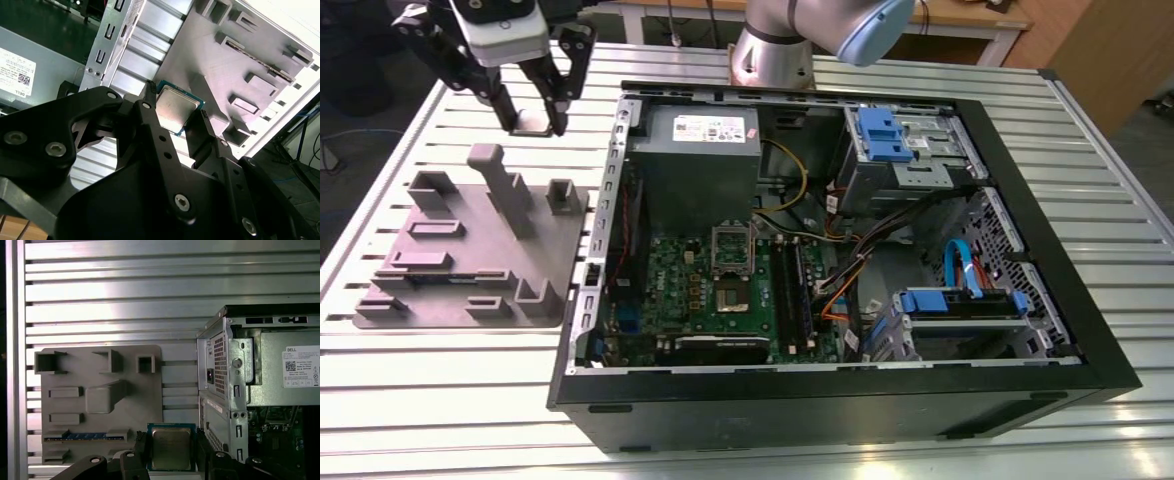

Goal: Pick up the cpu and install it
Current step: 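Pick up the cpu and move it towards the insertion slot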

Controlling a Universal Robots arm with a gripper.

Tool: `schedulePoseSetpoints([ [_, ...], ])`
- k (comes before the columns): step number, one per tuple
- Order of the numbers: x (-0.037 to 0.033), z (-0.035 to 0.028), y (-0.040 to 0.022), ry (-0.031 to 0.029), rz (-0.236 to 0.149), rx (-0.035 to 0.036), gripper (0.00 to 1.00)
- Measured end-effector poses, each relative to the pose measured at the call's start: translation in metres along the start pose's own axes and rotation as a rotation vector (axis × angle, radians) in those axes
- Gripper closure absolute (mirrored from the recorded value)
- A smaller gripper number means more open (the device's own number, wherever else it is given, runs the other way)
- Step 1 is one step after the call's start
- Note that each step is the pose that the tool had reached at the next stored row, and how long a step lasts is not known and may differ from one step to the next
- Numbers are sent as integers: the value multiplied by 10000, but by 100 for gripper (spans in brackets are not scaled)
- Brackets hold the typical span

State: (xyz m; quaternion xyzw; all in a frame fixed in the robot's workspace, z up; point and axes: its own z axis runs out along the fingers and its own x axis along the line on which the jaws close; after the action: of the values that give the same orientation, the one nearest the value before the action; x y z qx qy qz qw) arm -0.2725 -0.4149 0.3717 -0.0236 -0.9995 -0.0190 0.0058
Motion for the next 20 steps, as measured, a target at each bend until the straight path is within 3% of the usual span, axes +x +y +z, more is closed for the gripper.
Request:
schedulePoseSetpoints([
  [9, -35, -1, 2, 1, 0, 1, 53],
  [20, -132, -1, 6, 0, 1, 1, 53],
])
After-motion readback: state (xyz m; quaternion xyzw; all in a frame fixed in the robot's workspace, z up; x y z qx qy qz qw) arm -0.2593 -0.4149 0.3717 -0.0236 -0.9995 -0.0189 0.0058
